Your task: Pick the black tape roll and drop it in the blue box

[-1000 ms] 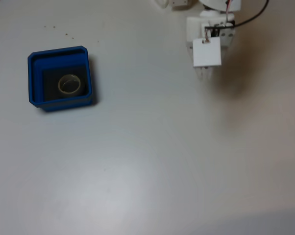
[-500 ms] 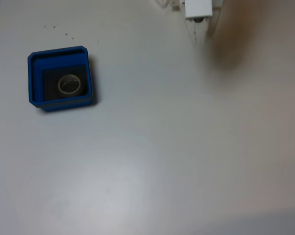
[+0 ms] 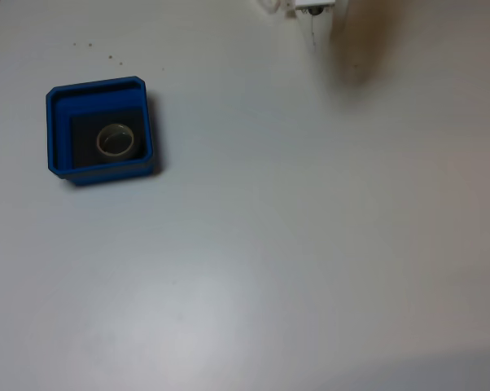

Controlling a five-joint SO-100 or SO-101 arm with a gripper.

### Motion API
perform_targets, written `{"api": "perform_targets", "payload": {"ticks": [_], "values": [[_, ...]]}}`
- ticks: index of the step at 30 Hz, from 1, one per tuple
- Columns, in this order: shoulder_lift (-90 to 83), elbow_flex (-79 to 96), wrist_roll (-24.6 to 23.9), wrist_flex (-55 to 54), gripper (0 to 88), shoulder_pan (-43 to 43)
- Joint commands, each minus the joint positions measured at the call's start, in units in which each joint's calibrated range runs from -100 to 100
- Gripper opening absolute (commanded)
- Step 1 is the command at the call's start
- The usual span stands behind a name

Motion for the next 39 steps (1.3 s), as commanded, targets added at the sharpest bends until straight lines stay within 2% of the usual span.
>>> {"api": "perform_targets", "payload": {"ticks": [1, 13, 24, 32, 34, 39], "values": [[-5.7, 4.9, 0.0, -0.5, 0.6, 0.5], [-23.5, 22.5, 0.0, -0.5, 0.6, 0.6], [-42.2, 31.6, 0.1, -0.9, 0.6, 0.7], [-43.3, 34.5, 0.2, -1.2, 0.6, 0.7], [-43.3, 35.3, 1.3, -2.8, 0.6, 0.8], [-43.3, 41.1, 8.7, -11.8, 0.6, 0.8]]}}
